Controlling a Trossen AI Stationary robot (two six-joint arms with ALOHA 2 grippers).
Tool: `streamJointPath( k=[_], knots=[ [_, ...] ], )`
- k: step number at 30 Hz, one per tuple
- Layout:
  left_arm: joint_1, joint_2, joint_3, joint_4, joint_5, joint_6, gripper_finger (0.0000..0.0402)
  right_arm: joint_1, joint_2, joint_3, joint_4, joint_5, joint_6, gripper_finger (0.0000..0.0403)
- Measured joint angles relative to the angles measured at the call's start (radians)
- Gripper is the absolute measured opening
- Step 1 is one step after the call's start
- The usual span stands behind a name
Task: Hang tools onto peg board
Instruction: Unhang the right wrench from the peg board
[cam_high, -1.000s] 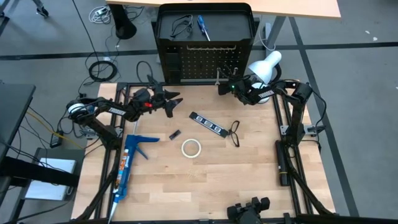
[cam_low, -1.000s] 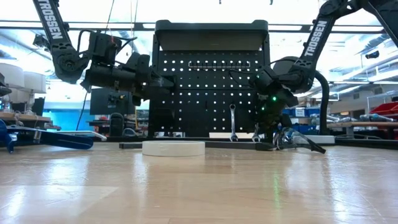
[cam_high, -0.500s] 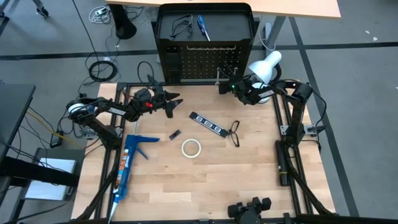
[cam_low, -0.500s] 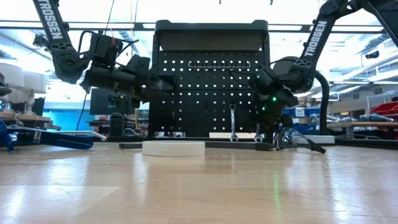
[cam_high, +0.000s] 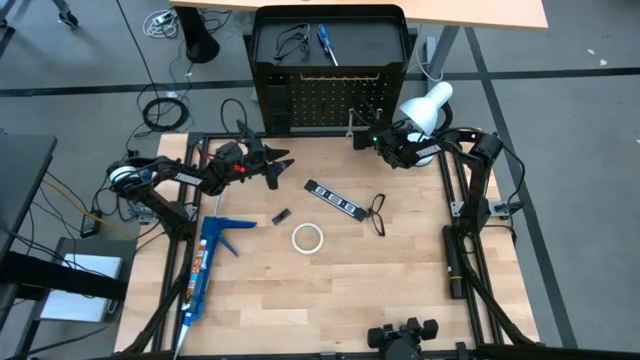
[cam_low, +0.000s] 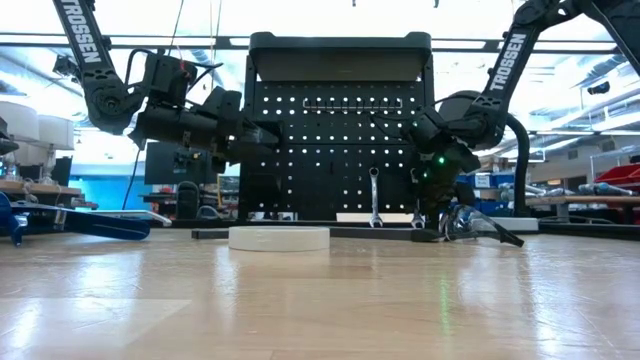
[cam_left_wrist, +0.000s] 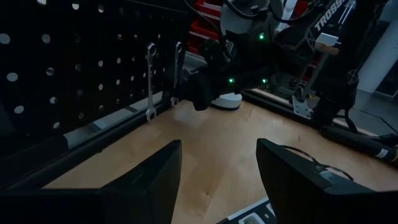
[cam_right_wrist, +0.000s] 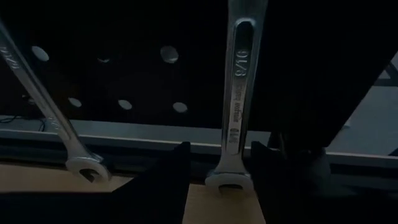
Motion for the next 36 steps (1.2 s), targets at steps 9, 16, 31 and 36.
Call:
streamJointPath(
  k=[9,16,31,36],
  knots=[
    [0.0,0.0,0.0,0.0,0.009,-0.002,0.0214,0.001,0.0,0.0,-0.004,0.006,0.0,0.0122],
    [0.0,0.0,0.0,0.001,0.009,-0.002,0.0214,0.001,0.0,0.0,-0.005,0.006,0.0,0.0094],
    [0.0,0.0,0.0,0.001,0.009,-0.002,0.0213,0.003,-0.002,0.0,-0.013,0.009,0.014,0.0021],
    [0.0,0.0,0.0,0.001,0.009,-0.002,0.0213,0.003,-0.002,0.0,-0.009,-0.001,0.007,0.0037]
  ],
)
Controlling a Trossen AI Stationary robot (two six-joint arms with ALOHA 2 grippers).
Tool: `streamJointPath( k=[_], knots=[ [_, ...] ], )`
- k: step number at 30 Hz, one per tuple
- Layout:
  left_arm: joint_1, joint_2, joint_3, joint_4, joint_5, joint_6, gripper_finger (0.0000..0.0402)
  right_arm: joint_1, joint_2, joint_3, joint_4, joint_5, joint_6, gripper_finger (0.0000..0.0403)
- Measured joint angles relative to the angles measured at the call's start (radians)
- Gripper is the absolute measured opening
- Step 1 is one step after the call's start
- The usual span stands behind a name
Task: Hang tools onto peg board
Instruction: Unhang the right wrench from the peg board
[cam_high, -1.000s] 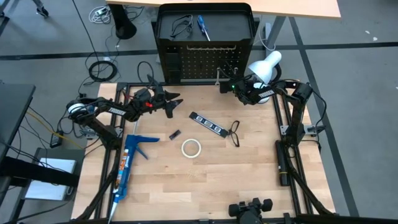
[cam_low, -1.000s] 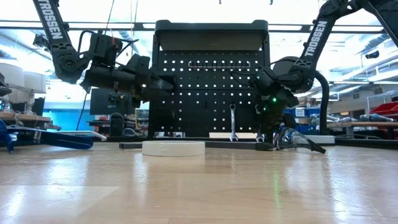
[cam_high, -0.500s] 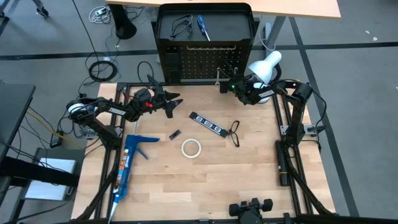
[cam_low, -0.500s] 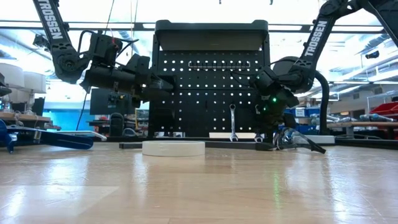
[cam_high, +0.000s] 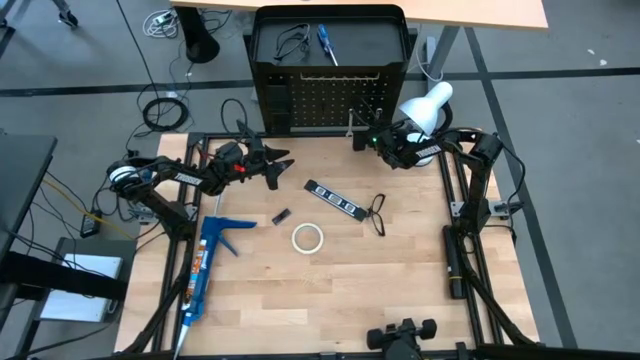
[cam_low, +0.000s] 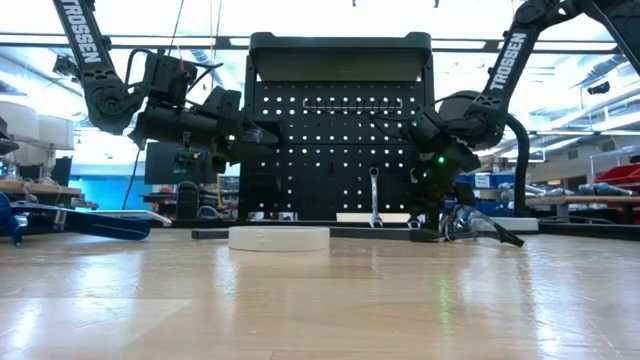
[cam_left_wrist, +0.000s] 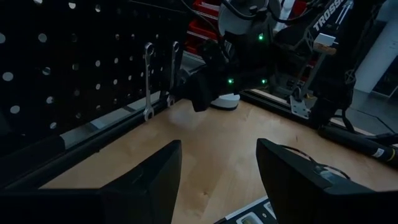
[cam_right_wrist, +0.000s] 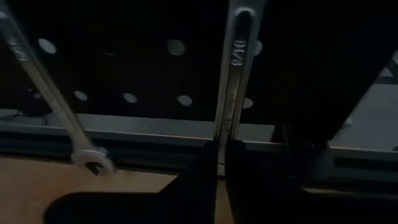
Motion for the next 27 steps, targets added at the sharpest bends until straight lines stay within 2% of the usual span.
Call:
streamJointPath(
  k=[4,9,12,18,27],
  knots=[
    [0.0,0.0,0.0,0.0,0.0,0.0,0.0213,-0.001,0.0,0.0,0.022,-0.052,-0.037,0.0087],
    [0.0,0.0,0.0,0.001,0.018,-0.001,0.0213,0.01,0.0,0.0,0.026,-0.024,0.009,0.0166],
    [0.0,0.0,0.0,0.011,0.038,-0.001,0.0213,0.019,0.0,0.006,0.019,-0.021,0.012,0.0198],
    [0.0,0.0,0.0,0.024,0.052,-0.001,0.0213,0.008,0.001,0.069,-0.137,-0.023,0.058,0.0209],
    [0.0,0.0,0.0,0.027,0.061,-0.019,0.0213,0.005,0.001,0.073,-0.163,-0.029,0.063,0.0204]
  ],
)
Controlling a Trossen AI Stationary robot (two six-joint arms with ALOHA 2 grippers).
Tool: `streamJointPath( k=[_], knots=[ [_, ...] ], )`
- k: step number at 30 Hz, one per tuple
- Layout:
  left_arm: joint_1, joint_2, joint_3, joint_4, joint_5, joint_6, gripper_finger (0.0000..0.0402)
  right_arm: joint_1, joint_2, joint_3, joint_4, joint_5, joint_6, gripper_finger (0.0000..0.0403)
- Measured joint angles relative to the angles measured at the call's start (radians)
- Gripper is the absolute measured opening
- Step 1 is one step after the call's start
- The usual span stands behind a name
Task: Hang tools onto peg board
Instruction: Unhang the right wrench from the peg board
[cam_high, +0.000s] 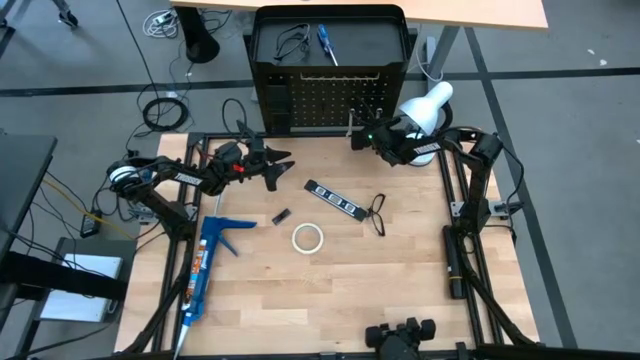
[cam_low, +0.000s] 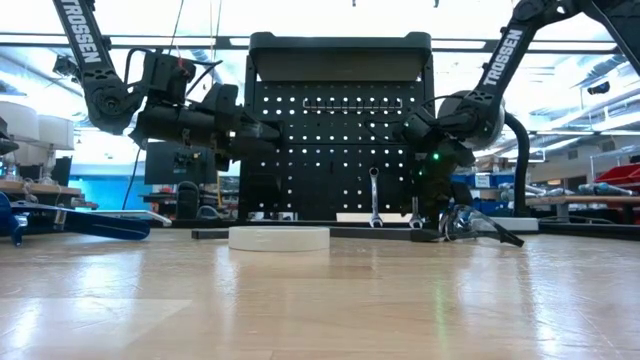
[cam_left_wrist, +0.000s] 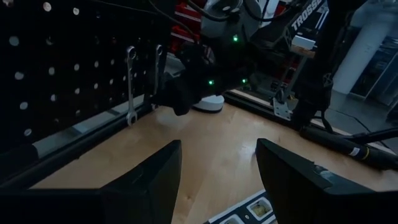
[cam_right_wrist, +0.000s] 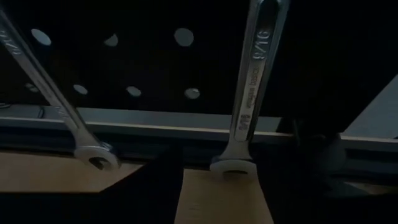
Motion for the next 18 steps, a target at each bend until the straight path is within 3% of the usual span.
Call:
streamJointPath(
  k=[18],
  knots=[
    [0.0,0.0,0.0,0.003,0.021,0.002,0.0213,-0.028,0.0,0.0,-0.003,-0.007,-0.009,0.0142]
  ],
)
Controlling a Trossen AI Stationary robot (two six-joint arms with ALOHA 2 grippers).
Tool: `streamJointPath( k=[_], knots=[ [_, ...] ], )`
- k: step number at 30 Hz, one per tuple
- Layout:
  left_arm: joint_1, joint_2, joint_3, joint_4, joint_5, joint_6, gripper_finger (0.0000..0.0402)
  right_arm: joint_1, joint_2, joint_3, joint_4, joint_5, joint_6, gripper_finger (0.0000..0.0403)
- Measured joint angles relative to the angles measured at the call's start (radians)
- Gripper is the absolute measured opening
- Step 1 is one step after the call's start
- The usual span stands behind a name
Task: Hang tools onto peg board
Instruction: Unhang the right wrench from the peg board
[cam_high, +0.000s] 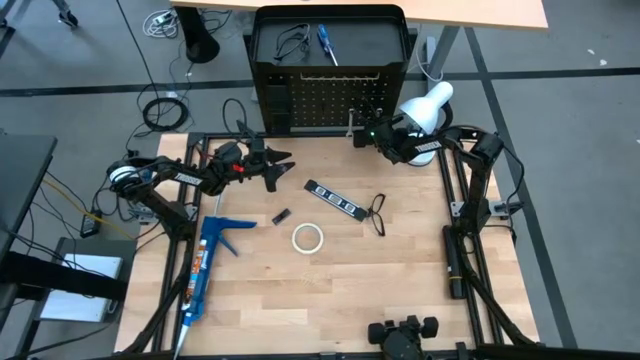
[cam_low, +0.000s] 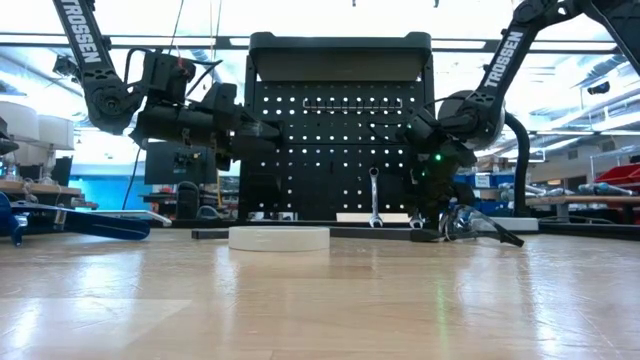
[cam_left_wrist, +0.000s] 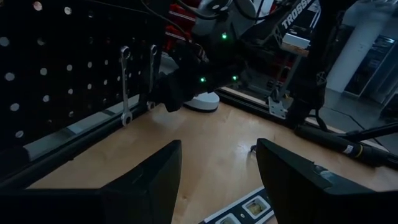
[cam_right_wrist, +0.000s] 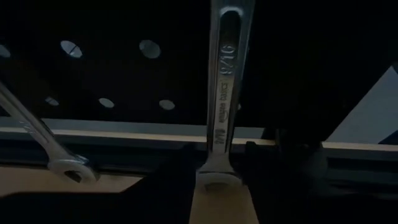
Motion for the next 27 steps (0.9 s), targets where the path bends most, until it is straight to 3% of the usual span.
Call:
streamJointPath(
  k=[17,23,27],
  knots=[
    [0.0,0.0,0.0,0.0,0.004,0.002,0.0213,-0.009,0.0,0.0,0.003,-0.011,-0.019,0.0065],
    [0.0,0.0,0.0,0.0,0.004,0.002,0.0213,-0.009,0.0,0.0,0.008,-0.022,-0.018,0.0069],
    [0.0,0.0,0.0,0.0,0.004,0.002,0.0213,-0.01,0.0,0.0,0.016,-0.05,-0.019,0.0097]
  ],
)
